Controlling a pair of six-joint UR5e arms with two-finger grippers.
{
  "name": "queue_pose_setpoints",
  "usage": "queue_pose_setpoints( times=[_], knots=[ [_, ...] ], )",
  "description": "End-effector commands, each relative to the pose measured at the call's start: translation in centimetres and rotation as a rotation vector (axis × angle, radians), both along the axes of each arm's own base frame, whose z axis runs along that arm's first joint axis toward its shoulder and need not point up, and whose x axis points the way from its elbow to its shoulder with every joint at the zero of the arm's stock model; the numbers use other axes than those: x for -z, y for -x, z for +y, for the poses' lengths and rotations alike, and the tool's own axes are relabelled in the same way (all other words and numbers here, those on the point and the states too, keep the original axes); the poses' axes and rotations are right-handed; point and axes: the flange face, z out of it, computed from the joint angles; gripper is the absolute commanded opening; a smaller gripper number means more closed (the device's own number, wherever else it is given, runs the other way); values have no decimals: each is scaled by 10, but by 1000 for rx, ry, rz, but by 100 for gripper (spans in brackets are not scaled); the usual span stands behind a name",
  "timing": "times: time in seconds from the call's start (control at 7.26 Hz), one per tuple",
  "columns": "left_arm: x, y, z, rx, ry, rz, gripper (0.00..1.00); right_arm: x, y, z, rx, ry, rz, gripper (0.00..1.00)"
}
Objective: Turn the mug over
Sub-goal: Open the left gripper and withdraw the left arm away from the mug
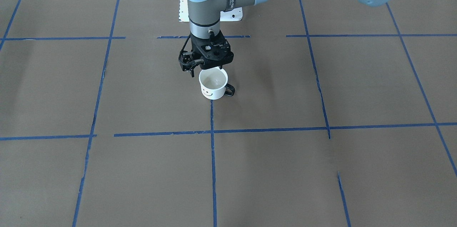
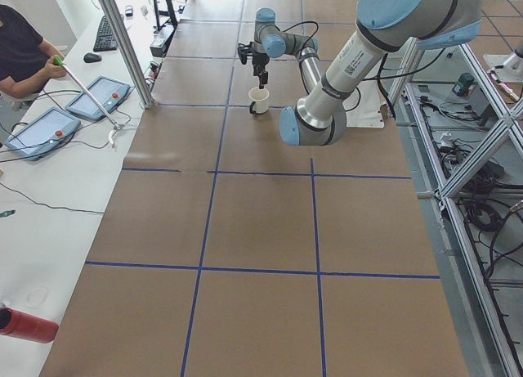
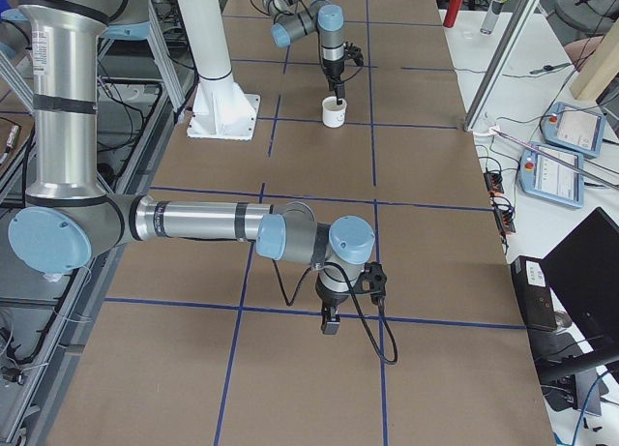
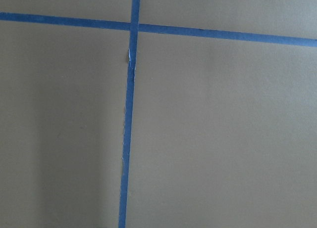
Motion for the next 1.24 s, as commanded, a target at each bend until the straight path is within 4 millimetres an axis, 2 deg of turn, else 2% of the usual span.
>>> queue_pose_setpoints(
  times=[0.0, 0.28, 0.41, 0.55, 0.69, 0.83, 0.96, 1.1],
  knots=[
    [-39, 89, -1, -69, -163, -17, 99, 0, 0, 0, 0, 0, 0, 100],
    [-72, 173, -11, -71, -272, -42, 99, 0, 0, 0, 0, 0, 0, 100],
    [-103, 215, -19, -96, -305, -81, 100, 0, 0, 0, 0, 0, 0, 100],
    [-134, 245, -29, -175, -314, -99, 100, 0, 0, 0, 0, 0, 0, 100],
    [-159, 284, -43, -196, -331, -125, 100, 0, 0, 0, 0, 0, 0, 100],
    [-192, 322, -20, -246, -354, -150, 100, 0, 0, 0, 0, 0, 0, 100],
    [-231, 374, -12, -284, -394, -155, 100, 0, 0, 0, 0, 0, 0, 100],
    [-275, 414, -3, -322, -439, -134, 100, 0, 0, 0, 0, 0, 0, 100]
  ],
)
